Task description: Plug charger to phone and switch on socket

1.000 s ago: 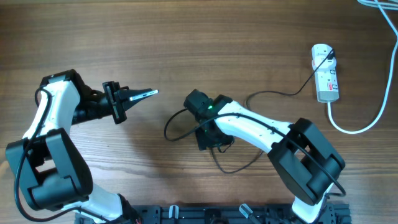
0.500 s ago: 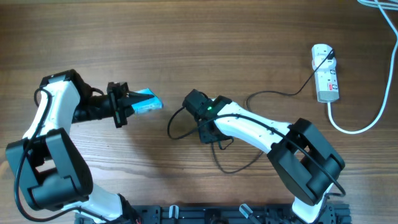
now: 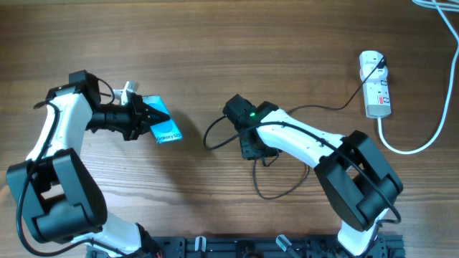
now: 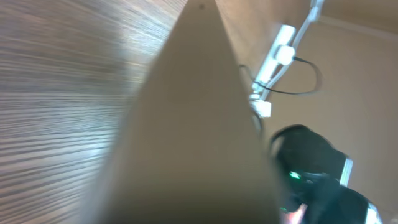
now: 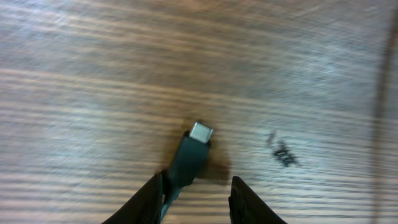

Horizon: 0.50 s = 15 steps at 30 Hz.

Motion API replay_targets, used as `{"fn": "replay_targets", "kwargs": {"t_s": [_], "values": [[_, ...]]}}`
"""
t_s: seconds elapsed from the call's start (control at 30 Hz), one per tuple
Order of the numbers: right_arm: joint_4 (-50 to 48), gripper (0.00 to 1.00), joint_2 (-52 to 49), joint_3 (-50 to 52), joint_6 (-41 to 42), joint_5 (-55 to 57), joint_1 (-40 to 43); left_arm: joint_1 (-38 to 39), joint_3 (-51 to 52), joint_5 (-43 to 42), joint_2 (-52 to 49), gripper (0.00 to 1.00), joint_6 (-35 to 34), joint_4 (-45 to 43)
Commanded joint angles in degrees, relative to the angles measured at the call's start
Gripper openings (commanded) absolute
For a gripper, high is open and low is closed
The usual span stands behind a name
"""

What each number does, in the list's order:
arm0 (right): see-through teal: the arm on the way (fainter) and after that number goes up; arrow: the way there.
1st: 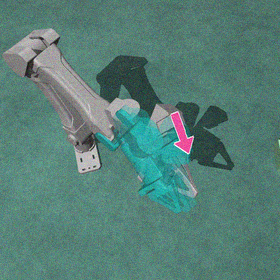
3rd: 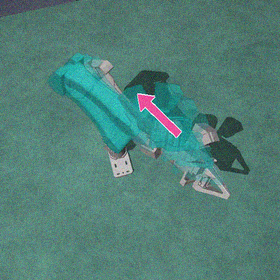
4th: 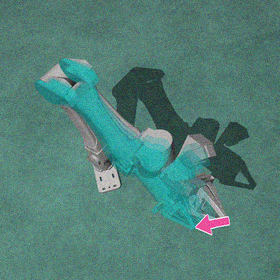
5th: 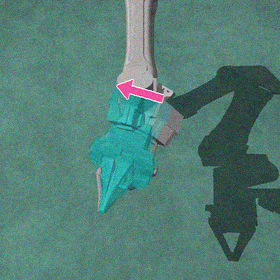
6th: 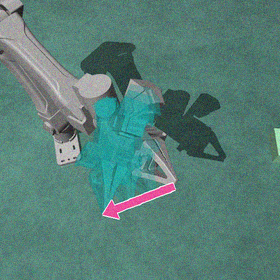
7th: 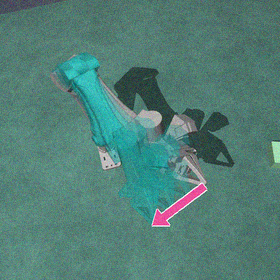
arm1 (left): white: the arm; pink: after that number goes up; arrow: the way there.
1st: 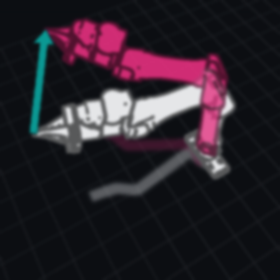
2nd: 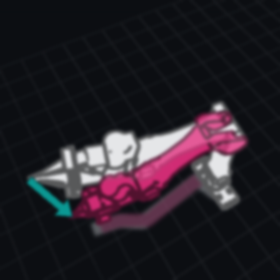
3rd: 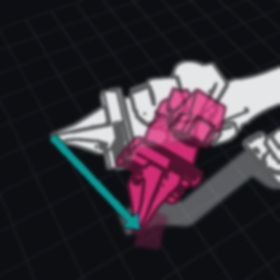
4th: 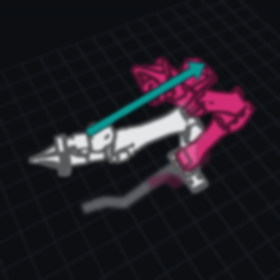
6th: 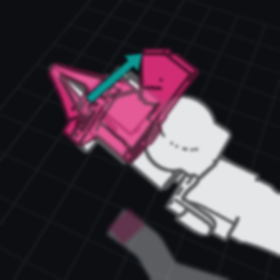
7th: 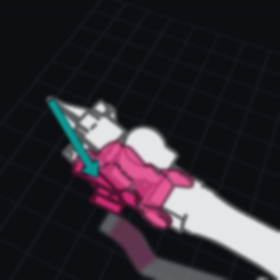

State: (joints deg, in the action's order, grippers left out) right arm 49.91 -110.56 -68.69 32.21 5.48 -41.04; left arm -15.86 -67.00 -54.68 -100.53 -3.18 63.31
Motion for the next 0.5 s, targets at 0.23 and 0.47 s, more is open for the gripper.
{"fn": "replay_targets", "kwargs": {"t_s": [0.23, 0.47], "values": [[-2.73, 0.46, 0.31, 0.2, -1.62, -7.65, 0.02, -0.13, -0.09, 7.02, 1.31, 0.04, -0.66, -3.8], [-4.2, 0.47, 0.31, 2.56, 0.37, -13.22, 0.04, -0.13, -0.09, 6.99, 1.31, 0.04, -3.1, -6.62]]}}
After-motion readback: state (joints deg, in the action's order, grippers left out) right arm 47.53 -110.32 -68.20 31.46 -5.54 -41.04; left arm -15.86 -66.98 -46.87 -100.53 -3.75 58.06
